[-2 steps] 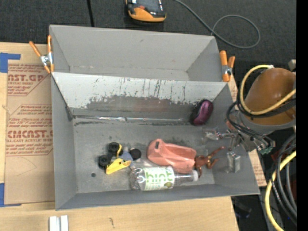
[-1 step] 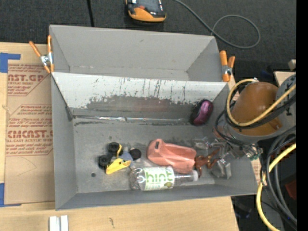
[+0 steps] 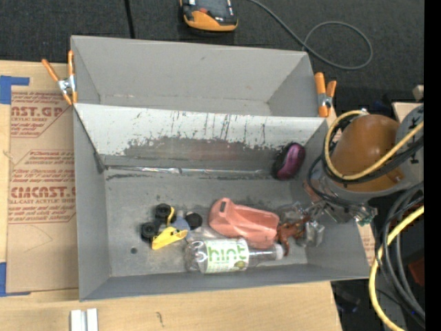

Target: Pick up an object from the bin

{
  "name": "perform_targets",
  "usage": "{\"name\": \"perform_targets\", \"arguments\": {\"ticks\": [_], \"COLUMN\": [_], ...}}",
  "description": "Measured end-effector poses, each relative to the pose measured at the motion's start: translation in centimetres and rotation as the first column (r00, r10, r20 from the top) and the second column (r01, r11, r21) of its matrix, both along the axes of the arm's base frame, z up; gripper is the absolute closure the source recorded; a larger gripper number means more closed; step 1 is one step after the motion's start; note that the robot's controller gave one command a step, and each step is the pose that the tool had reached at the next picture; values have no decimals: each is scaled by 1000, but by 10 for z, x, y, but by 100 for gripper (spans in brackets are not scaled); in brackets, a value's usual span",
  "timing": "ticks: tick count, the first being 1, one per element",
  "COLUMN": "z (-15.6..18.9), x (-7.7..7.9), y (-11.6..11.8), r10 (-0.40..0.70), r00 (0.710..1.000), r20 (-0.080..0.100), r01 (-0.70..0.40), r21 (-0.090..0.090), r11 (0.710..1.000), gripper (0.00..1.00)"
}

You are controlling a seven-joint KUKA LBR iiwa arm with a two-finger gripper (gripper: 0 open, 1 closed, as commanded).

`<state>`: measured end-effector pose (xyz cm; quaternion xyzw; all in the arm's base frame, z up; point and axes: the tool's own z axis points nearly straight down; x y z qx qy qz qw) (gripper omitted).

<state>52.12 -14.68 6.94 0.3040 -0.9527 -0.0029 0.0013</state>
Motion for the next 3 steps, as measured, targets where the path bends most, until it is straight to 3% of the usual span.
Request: {"name": "perform_targets", "arguments": {"ticks": [3], "z": [18], "x": [-1], "y": [1], "r10": [13], "r00": [1000], "r20": [-3], "r01": [-13], "r21": [-2], "r11": [1000], "gripper": [100]}}
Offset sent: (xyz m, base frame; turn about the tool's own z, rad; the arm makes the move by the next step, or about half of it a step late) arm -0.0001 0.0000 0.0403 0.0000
